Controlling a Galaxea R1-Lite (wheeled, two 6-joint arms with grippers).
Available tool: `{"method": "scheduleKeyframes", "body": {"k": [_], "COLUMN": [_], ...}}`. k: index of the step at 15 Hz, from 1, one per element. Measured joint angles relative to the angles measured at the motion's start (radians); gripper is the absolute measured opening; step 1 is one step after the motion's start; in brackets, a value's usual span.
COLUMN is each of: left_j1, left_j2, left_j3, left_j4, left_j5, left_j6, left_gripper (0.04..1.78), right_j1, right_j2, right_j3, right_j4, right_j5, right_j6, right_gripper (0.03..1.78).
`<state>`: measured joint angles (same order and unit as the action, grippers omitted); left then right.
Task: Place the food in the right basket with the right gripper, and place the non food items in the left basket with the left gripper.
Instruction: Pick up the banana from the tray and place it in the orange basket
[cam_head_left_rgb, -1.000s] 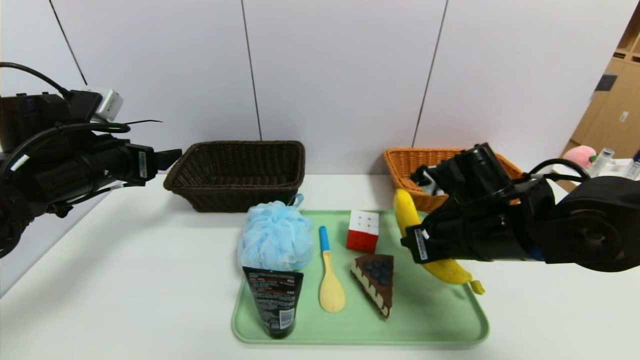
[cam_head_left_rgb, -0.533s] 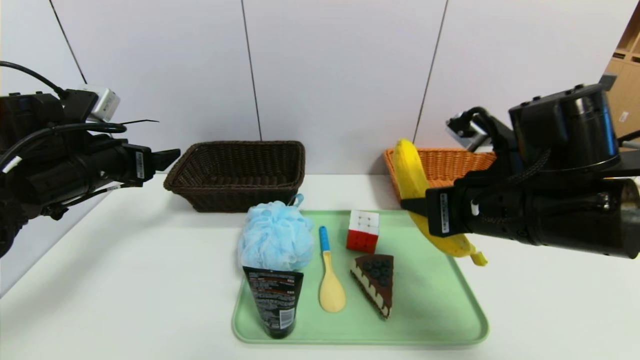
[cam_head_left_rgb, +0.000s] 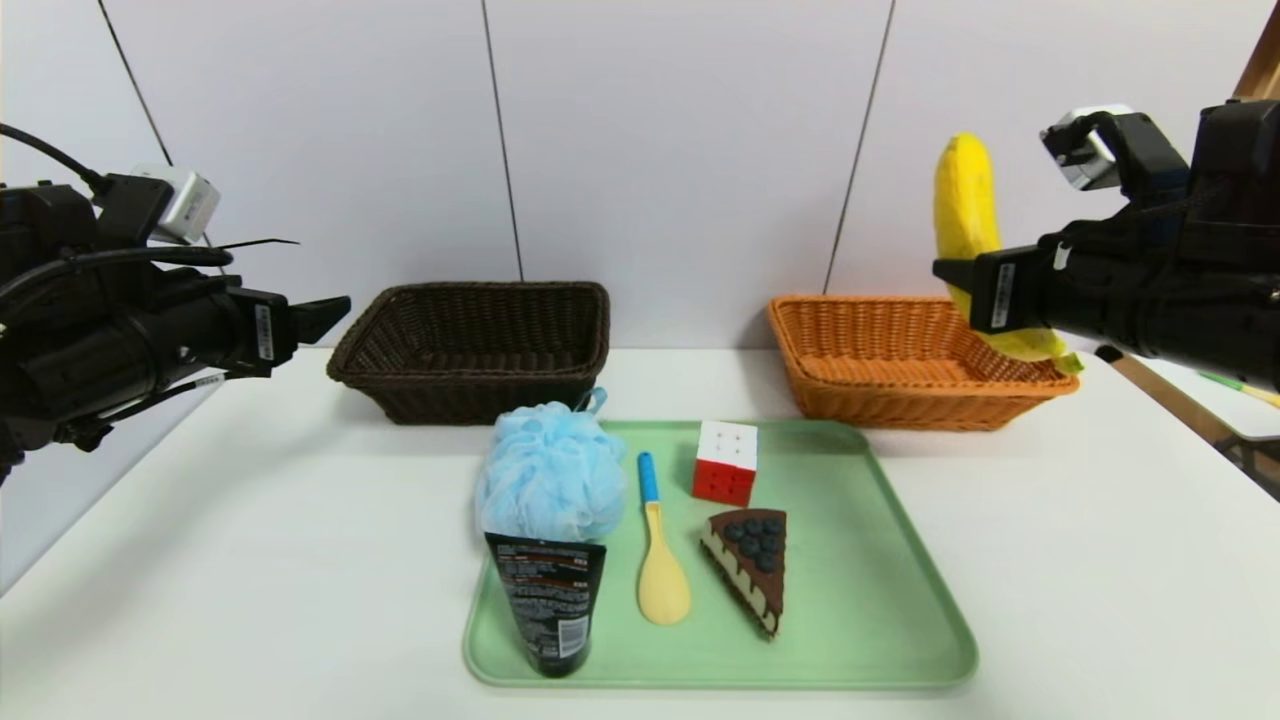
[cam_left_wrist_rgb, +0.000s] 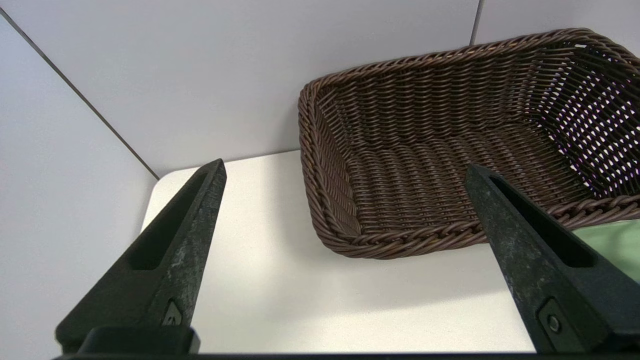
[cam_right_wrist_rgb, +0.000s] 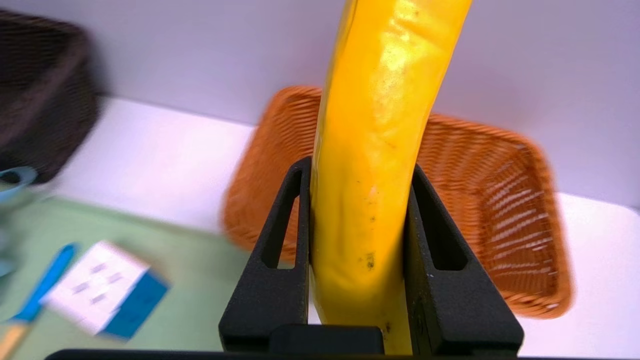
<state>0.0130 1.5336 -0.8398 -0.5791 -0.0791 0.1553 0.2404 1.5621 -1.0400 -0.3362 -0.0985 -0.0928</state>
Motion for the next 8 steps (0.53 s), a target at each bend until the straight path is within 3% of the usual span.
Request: {"method": "scheduleKeyframes", "body": {"k": [3,8], "left_j1": [0.000,0.003], "left_j2": [-0.016,-0.038], "left_j3": [0.006,0.050], "left_j4": [0.000,0.000], "left_j5": [0.000,0.003], "left_j6": [0.006,-0.001], "left_gripper": [1.69,1.69], "right_j1": [-0.068,-0.102], "right_j2": [0.096,0.316], "right_j3": [-0.032,-0.107], "right_j4": [-0.102,-0.255], "right_j5": [0.001,-0.003], "right_j6": [-0.007,-0.009], "right_gripper": [0.52,0.52]}}
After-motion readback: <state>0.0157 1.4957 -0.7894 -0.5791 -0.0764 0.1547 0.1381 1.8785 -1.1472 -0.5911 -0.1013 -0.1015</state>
